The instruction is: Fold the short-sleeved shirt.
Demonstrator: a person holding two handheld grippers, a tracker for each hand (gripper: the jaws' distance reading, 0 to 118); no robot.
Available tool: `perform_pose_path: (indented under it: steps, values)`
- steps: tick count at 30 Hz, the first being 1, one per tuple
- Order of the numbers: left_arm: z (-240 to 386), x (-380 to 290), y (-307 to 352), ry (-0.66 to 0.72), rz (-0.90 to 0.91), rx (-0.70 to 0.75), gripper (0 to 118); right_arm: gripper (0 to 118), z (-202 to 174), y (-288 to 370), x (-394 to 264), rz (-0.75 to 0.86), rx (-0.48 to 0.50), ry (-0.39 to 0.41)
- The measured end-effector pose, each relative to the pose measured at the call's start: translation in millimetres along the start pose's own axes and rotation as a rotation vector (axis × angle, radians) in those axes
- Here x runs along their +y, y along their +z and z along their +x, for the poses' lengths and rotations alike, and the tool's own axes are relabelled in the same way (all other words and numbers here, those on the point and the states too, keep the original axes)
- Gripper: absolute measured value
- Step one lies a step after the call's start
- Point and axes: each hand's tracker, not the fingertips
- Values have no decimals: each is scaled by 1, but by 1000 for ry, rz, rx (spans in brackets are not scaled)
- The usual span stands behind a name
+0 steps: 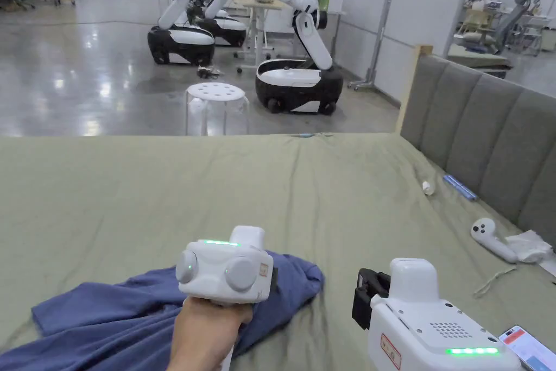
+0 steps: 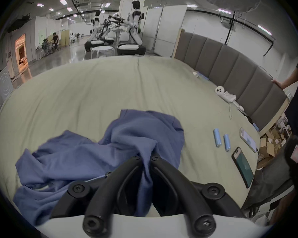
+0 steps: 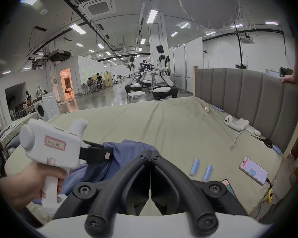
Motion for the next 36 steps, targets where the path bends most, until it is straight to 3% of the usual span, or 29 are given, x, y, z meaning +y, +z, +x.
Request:
perform_pose_path:
  steps: [2, 3, 5, 6, 9, 13, 14, 16, 17, 22, 24, 28, 34, 35, 36]
  values:
    - [2, -4, 0, 4, 19, -5, 8, 1, 4, -2, -1, -4, 2, -4]
    - [3, -4, 5, 0, 44, 11, 29, 1, 4, -3, -1, -4, 4, 0]
    - [7, -6, 25, -54, 150, 39, 90, 1, 2, -3, -1, -7, 16, 21]
    - [8, -8, 39, -81, 202, 34, 101, 1, 1, -3, -1, -8, 21, 26]
    - [8, -24, 110, -117, 430, 76, 101, 1, -9, -1, 0, 3, 50, 24]
    - [-19, -55, 194, -139, 538, 151, 97, 1, -34, 3, 1, 23, 86, 58]
    - [-28, -65, 211, -156, 555, 186, 86, 1, -40, 4, 1, 30, 93, 71]
    - [-53, -85, 240, -181, 564, 280, 26, 1, -53, 7, 1, 32, 112, 90]
    - [-68, -97, 251, -187, 536, 329, 14, 1, -61, 10, 0, 32, 118, 89]
    - [-151, -144, 286, -34, 442, 417, 13, 1, -92, 20, -4, 35, 175, 76]
    - [-184, -158, 298, 46, 417, 454, 4, 1, -104, 21, -6, 35, 180, 82]
    - [-234, -169, 312, 180, 364, 474, 4, 1, -121, 19, -10, 20, 199, 80]
    - [-257, -160, 276, 191, 195, 406, 6, 1, -135, 14, -13, 0, 208, 98]
    - [-263, -161, 263, 190, 186, 427, 26, 1, -135, 13, -12, -2, 208, 99]
    - [-267, -159, 253, 171, 140, 450, 66, 1, -135, 13, -12, -4, 208, 100]
